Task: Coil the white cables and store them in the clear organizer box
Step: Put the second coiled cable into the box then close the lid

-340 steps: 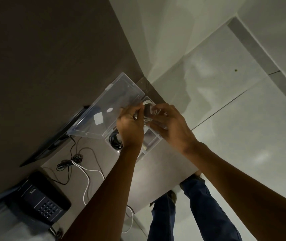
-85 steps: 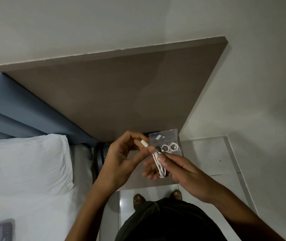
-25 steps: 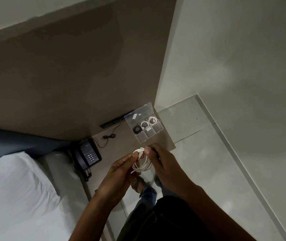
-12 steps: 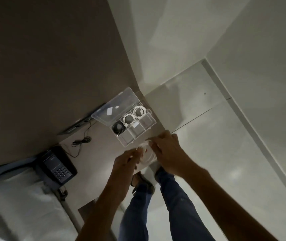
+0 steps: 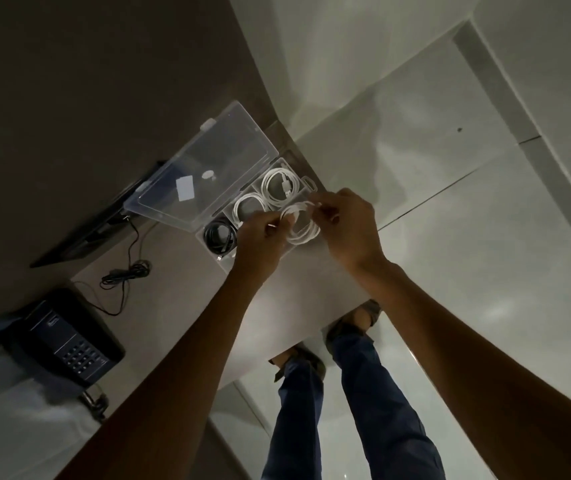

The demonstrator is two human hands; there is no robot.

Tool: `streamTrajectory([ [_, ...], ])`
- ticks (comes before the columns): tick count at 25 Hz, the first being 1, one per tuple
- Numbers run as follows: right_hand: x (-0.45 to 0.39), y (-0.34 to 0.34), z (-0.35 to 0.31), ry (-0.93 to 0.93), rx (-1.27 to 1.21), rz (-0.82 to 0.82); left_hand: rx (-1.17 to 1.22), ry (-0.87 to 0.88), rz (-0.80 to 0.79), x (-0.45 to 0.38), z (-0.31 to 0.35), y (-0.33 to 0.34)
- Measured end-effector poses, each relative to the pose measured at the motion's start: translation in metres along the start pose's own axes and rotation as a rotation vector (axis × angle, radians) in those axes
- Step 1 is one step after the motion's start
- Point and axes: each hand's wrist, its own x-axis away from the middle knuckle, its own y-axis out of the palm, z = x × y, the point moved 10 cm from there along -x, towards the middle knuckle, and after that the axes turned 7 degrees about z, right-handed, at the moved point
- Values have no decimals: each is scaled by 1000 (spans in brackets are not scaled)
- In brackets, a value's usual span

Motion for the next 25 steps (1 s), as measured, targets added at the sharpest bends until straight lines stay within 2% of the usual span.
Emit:
streamTrajectory([
  [3,-8,-2,4,-60,-45,120,-35,180,216,-3,13,-8],
  [7,-10,-8,9,-106,-16,239,-11,213,301,1,23,-11],
  [10,-10,-6,9,-129,-12,234,-22,266,274,3,27,-9],
  [16,-12,-4,12,-156,-30,221,-51,377,121,16,23,0],
  [22,6,-5,9,-366,92,122,-214,398,77,4,23,15],
  [25,12,-7,12,-374,86,137,-188,407,101,11,26,15],
])
